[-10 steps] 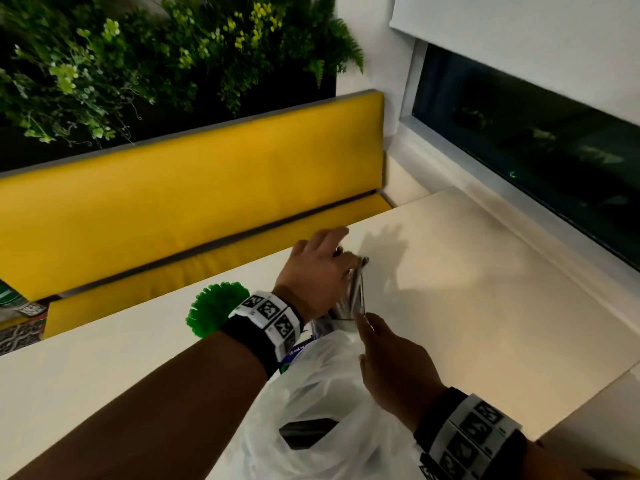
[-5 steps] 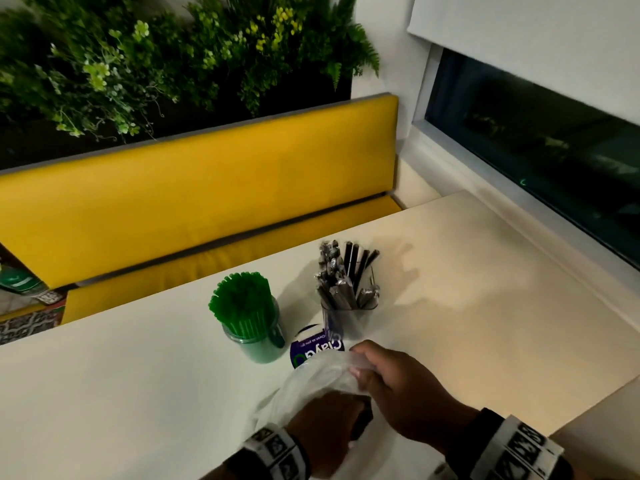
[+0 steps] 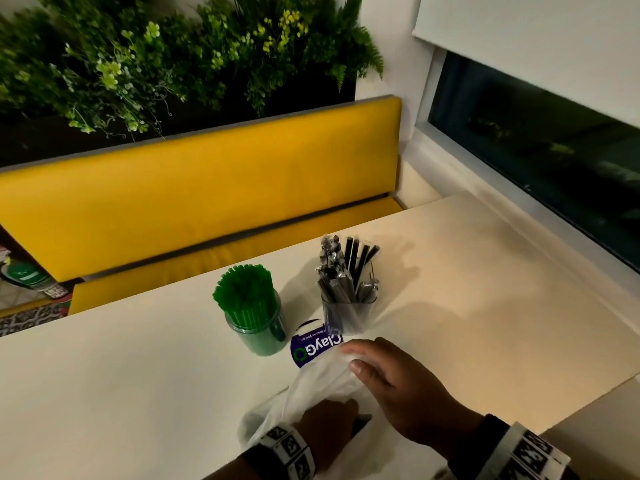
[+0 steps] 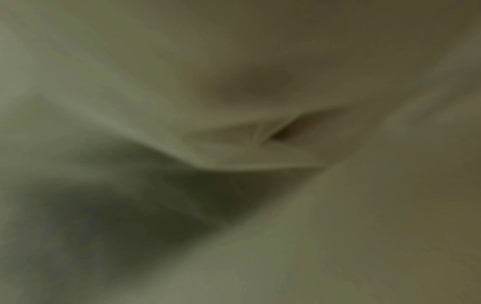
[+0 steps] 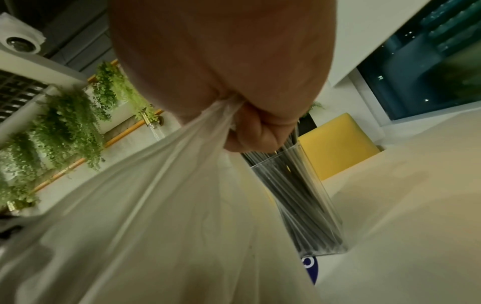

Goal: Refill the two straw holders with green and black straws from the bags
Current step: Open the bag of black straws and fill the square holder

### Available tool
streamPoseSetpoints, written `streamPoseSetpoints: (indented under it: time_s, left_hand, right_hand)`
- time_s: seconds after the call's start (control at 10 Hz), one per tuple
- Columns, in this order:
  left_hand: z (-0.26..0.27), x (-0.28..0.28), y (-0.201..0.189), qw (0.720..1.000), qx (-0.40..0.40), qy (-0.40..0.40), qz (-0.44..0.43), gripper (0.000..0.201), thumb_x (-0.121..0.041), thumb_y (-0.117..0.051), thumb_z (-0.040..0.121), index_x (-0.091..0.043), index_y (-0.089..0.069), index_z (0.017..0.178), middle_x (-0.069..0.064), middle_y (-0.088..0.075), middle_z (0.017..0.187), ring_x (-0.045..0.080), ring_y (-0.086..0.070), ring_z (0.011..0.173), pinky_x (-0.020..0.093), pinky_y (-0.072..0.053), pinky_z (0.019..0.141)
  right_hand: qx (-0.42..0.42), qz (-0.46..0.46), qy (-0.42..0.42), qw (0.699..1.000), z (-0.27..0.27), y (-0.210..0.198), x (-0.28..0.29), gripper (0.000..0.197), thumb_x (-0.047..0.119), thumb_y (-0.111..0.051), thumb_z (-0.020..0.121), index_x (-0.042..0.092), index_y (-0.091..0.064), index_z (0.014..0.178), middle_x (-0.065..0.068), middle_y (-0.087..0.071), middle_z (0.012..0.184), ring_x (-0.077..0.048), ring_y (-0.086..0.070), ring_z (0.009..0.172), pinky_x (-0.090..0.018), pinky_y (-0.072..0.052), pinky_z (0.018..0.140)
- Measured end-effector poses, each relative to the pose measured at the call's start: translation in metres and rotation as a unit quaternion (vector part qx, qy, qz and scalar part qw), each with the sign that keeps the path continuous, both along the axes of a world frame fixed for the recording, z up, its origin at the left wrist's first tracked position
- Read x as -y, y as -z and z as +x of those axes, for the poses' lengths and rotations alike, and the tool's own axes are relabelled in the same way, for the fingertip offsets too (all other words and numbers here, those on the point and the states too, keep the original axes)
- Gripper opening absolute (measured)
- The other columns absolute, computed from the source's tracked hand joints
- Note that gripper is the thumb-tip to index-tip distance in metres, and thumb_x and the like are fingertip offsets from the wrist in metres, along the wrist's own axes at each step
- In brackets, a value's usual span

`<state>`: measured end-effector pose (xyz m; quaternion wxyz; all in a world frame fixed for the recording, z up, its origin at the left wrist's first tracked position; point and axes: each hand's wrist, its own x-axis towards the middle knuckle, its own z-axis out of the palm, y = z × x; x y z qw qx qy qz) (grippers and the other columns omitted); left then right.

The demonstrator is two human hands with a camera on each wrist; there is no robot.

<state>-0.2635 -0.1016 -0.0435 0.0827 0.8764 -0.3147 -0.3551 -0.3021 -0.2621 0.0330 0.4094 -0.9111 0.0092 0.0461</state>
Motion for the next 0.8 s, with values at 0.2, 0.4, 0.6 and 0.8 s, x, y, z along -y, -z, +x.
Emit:
streamPoseSetpoints:
  time_s: [0.2, 0.4, 0.6, 0.8]
  left_hand:
    - [0.008, 0.007, -0.048, 0.991, 0.027, 0.02, -0.13, 0.048, -0.057, -0.03, 0.1, -0.021, -0.061, 0.097, 0.001, -0.067, 0.097, 0.02, -0.06, 0.088, 0.025, -0.043, 0.078]
    - [0.02, -0.005, -0.078, 0.982, 0.008, -0.011, -0.19, 0.014, -0.041, -0.053, 0.093, -0.028, -0.058, 0.093, -0.007, -0.066, 0.091, 0.009, -0.058, 0.08, 0.023, -0.045, 0.073]
    - [0.017, -0.008, -0.102, 0.944, -0.083, -0.07, -0.31, 0.021, -0.023, -0.065, 0.089, -0.036, -0.057, 0.074, -0.017, -0.057, 0.07, -0.01, -0.047, 0.065, 0.01, -0.04, 0.067]
    - [0.049, -0.008, -0.141, 0.791, -0.168, -0.271, -0.522, 0.013, -0.008, -0.074, 0.076, -0.016, -0.076, 0.087, 0.004, -0.074, 0.087, 0.02, -0.069, 0.088, 0.033, -0.056, 0.086]
  right_hand:
    - [0.002, -0.078, 0.058, 0.995, 0.002, 0.013, 0.018, 0.037, 0.059, -0.034, 0.094, 0.037, -0.058, 0.112, 0.012, -0.058, 0.098, -0.009, -0.063, 0.088, -0.031, -0.054, 0.078]
    - [0.017, -0.134, 0.101, 0.986, 0.008, 0.007, 0.016, 0.057, 0.063, -0.02, 0.094, 0.024, -0.06, 0.081, 0.003, -0.05, 0.078, -0.017, -0.057, 0.069, -0.035, -0.048, 0.065]
    - [0.031, -0.183, 0.109, 0.976, 0.013, 0.008, 0.023, 0.05, 0.059, -0.028, 0.097, 0.023, -0.045, 0.068, 0.003, -0.044, 0.07, -0.017, -0.051, 0.061, -0.037, -0.045, 0.057]
    - [-0.017, -0.216, 0.096, 0.971, 0.016, 0.007, 0.033, 0.04, 0.043, -0.049, 0.089, 0.042, -0.046, 0.129, 0.012, -0.059, 0.097, -0.009, -0.058, 0.083, -0.023, -0.045, 0.068]
